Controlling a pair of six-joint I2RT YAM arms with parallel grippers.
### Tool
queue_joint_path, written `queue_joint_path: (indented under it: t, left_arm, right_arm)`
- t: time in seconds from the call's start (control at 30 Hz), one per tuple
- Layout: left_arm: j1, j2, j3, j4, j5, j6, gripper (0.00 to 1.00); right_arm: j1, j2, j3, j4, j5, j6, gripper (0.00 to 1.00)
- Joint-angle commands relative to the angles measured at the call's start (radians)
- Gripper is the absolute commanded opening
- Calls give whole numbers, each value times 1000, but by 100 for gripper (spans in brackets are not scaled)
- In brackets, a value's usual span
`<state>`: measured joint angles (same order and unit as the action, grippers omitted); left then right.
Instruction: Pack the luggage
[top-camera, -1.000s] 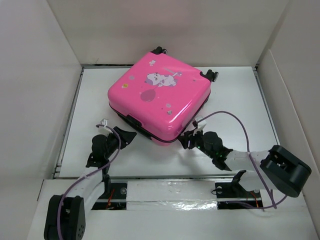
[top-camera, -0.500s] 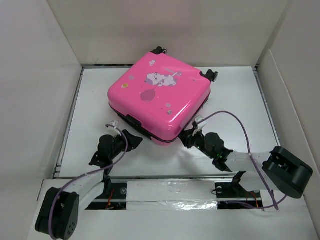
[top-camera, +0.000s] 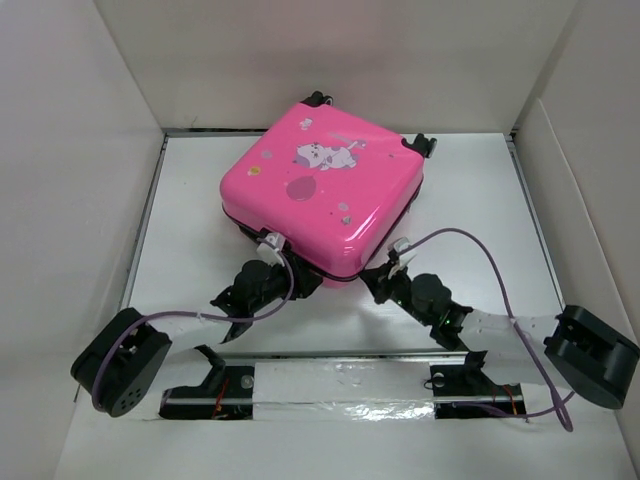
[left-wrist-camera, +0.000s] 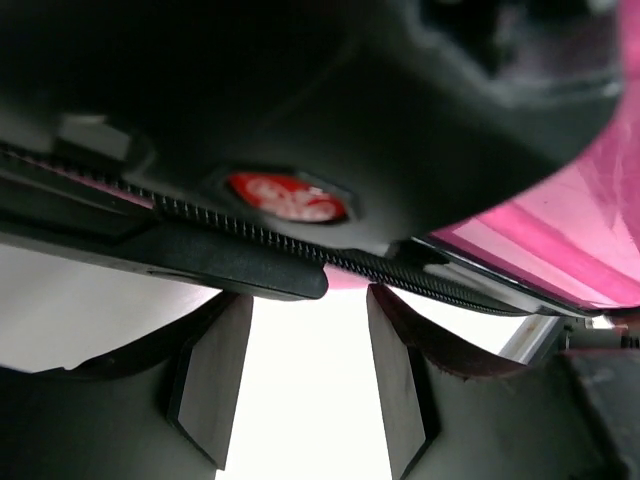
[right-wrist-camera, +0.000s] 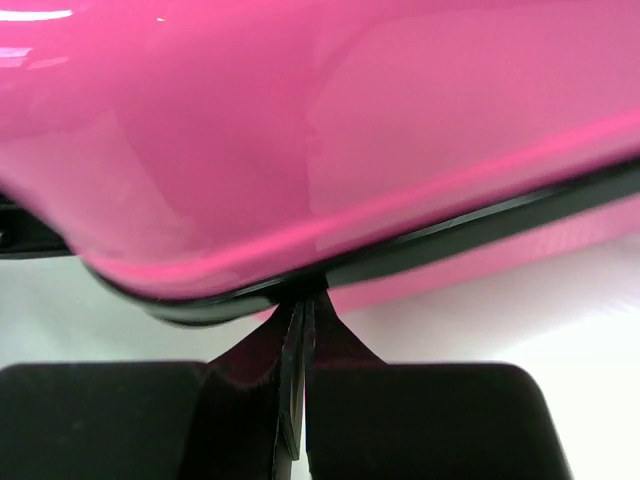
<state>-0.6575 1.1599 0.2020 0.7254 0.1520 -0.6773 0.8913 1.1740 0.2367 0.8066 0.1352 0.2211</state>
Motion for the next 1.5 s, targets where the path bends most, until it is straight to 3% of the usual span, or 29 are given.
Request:
queue_joint_path:
  t: [0.0, 0.17, 0.27, 0.43, 0.6, 0.7, 0.77, 0.83, 0.97, 1.03, 1.13, 1.23, 1.4, 1.47]
  left_arm:
    - [-19, 59, 114, 215, -97, -22, 47]
    - [-80, 144, 198, 253, -137, -25, 47]
    - [-120, 216, 266, 270, -138, -25, 46]
    - [-171, 322, 352, 284, -143, -37, 46]
    - [-192, 374, 382, 286, -186, -42, 46]
    - [-183, 341, 344, 260, -216, -41, 47]
    - [-162, 257, 277, 209, -235, -36, 55]
    - [-119, 177, 232, 137, -261, -21, 65]
    - [-38, -120, 166, -143, -353, -7, 69]
    - [2, -204, 169, -194, -415, -7, 70]
    - [161, -292, 215, -202, -424, -31, 71]
    - [255, -246, 279, -161, -398, -53, 71]
    - [543, 64, 483, -60, -176, -234, 72]
    - [571, 200, 593, -24, -88, -268, 72]
  right_arm:
    - [118, -88, -7, -32, 16, 75, 0]
    - [310, -233, 10, -356, 174, 167, 0]
    - [399, -255, 26, -429, 176, 242, 0]
    - [452, -70, 188, -423, 142, 253, 0]
    - [495, 111, 381, -391, 240, 209, 0]
    - [462, 171, 400, -323, 296, 179, 0]
    - [440, 144, 388, -340, 285, 193, 0]
    - [404, 99, 316, -331, 264, 213, 0]
    - [385, -26, 202, -320, 186, 221, 0]
    - [385, -79, 173, -339, 165, 219, 0]
    - [385, -126, 165, -408, 123, 222, 0]
    - [385, -146, 162, -417, 106, 222, 0]
    - [385, -137, 165, -425, 86, 216, 0]
    - [385, -140, 159, -422, 81, 215, 0]
